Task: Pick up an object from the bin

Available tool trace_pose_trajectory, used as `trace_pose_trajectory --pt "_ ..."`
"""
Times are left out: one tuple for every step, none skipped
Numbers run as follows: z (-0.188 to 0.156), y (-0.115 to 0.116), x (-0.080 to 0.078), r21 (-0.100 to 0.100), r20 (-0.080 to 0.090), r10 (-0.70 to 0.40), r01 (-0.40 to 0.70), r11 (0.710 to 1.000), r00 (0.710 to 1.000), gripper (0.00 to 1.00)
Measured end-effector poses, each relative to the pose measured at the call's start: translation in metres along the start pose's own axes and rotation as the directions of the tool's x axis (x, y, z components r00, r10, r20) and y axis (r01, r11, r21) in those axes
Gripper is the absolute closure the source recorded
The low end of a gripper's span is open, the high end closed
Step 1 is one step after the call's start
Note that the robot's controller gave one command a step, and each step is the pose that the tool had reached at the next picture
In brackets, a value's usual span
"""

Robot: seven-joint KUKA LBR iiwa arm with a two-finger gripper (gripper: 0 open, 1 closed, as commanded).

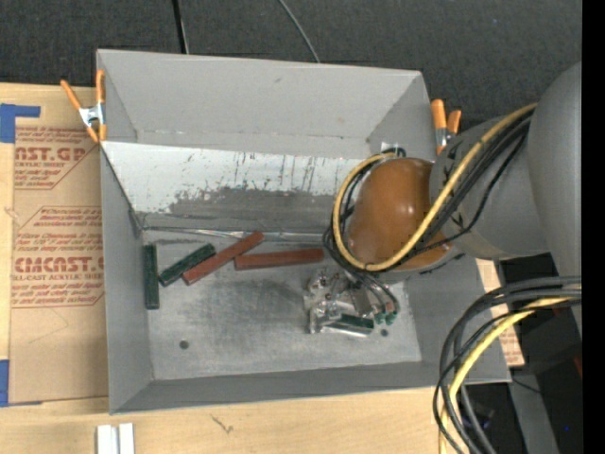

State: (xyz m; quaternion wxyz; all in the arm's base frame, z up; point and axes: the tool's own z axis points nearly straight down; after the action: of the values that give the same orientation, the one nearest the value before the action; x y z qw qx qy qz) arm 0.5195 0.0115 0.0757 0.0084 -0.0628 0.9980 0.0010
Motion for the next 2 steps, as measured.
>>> trace_pose_trajectory --pt "-0.1211 -0.0021 0.0001 -0.001 -0.015 -0.08 0.08 0.997 0.997 1.0" --pt "-0.1211 -0.0021 0.0002 -0.001 -0.015 -0.08 0.08 0.997 0.997 1.0"
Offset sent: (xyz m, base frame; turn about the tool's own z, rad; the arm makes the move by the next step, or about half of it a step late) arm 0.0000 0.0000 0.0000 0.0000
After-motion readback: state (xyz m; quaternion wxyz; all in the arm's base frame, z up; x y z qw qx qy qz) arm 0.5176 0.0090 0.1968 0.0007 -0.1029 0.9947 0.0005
